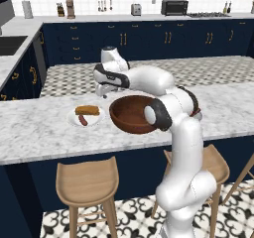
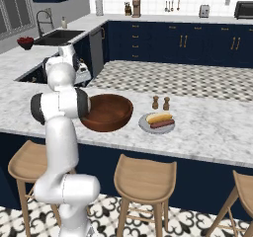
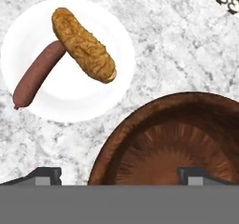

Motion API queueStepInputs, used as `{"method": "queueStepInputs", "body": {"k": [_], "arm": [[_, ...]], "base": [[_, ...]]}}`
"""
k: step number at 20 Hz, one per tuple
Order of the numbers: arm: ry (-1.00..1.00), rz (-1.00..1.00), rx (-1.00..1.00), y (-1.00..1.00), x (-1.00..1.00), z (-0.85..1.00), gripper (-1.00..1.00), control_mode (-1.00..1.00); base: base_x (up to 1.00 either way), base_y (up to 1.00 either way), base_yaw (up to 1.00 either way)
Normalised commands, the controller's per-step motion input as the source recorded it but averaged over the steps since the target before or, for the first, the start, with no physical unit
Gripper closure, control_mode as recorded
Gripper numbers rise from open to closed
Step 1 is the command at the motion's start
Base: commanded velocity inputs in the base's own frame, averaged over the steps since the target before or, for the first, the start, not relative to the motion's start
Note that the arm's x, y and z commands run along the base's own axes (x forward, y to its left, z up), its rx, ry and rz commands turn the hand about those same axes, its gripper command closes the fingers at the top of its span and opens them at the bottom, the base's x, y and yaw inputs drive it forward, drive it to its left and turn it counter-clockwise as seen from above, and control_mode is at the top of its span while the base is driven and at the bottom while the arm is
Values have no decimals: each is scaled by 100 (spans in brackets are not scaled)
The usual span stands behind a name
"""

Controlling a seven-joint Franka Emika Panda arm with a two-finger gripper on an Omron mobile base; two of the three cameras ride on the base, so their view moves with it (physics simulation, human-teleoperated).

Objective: Place one bun and one sausage from the bowl on each plate.

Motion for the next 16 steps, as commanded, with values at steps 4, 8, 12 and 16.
{"method": "queueStepInputs", "body": {"k": [4,8,12,16], "arm": [[-10,0,12,-100,-100,-8,-100,-100],[-7,0,15,-100,-100,-19,-100,-100],[-17,-2,33,-100,-100,32,-100,-100],[-53,-1,31,-91,-100,100,-100,-100]], "base": [[0,0,0],[0,0,0],[0,0,0],[0,0,0]]}}
